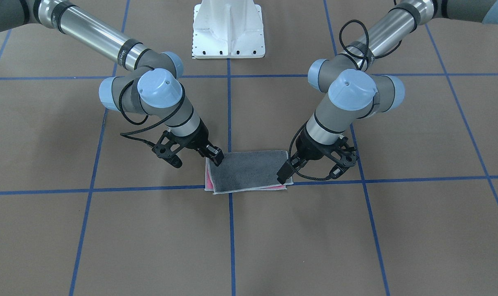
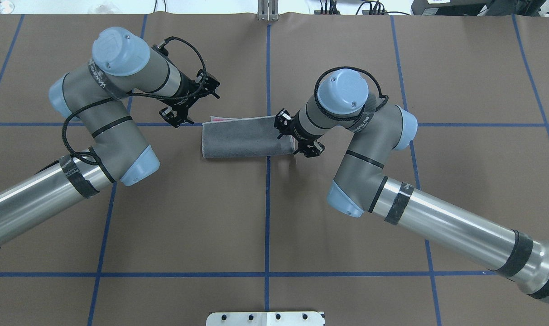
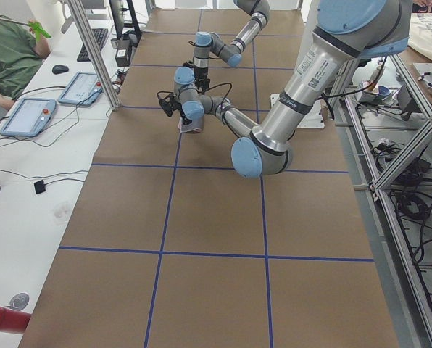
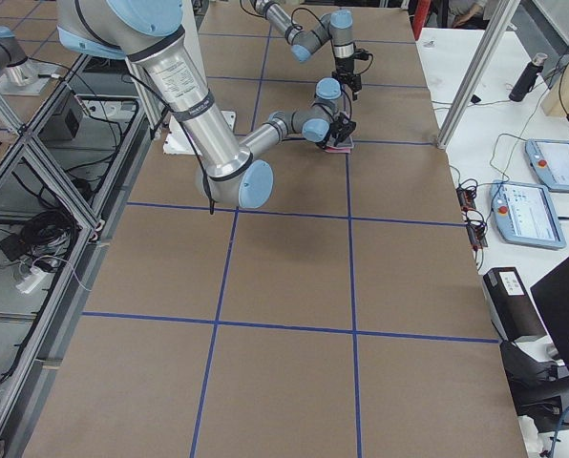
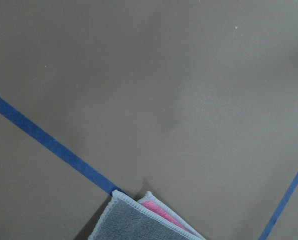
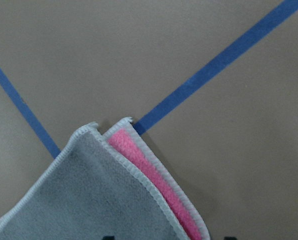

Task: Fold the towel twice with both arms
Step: 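Open the left gripper and lift it away while the right gripper holds the towel end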

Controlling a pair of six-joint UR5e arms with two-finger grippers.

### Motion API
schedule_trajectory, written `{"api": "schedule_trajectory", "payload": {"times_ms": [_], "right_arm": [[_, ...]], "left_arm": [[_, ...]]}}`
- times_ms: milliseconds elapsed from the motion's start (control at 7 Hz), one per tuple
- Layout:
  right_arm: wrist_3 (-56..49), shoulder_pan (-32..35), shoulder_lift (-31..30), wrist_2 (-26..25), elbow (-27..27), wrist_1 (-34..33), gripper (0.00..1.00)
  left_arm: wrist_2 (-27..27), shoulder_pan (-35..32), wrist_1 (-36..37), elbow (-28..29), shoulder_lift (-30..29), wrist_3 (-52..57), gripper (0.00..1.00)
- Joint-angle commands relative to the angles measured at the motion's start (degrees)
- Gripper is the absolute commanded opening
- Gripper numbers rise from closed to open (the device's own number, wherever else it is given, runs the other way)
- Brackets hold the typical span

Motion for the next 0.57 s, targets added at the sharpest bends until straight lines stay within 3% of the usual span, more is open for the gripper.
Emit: {"api": "schedule_trajectory", "payload": {"times_ms": [0, 143, 429], "right_arm": [[0.89, -0.04, 0.07, -0.35, 0.06, 0.08, 0.17], [1.24, 0.05, -0.02, -0.35, 0.32, 0.17, 0.0], [0.89, 0.31, -1.76, 0.96, 4.42, 0.26, 0.0]], "left_arm": [[0.0, 0.0, 0.0, 0.07, 0.12, 0.0, 1.0], [0.0, 0.0, 0.0, -0.02, 0.12, 0.0, 1.0], [0.0, -0.09, -0.09, 0.07, 0.12, 0.09, 1.0]]}}
